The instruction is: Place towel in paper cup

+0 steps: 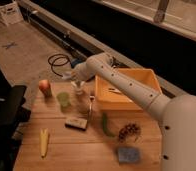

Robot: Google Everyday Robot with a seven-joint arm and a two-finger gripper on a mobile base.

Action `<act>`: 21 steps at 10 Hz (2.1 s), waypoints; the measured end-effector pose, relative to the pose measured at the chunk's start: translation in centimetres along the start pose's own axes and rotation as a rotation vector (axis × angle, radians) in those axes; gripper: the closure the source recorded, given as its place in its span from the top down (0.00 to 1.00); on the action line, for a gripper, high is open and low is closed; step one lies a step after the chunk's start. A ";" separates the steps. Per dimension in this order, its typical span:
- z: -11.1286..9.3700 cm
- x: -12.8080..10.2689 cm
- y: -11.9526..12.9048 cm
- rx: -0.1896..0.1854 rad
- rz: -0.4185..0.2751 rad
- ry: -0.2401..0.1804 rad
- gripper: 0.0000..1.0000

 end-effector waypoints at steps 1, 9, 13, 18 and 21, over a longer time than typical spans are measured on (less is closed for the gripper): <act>0.6 0.2 -0.3 0.002 0.003 -0.006 0.14; 2.8 2.5 -0.2 -0.120 0.051 0.096 0.19; 2.2 3.7 1.0 -0.153 0.088 0.138 0.61; 2.6 5.0 2.2 -0.173 0.128 0.155 0.80; 3.4 4.5 1.4 -0.154 0.123 0.135 0.80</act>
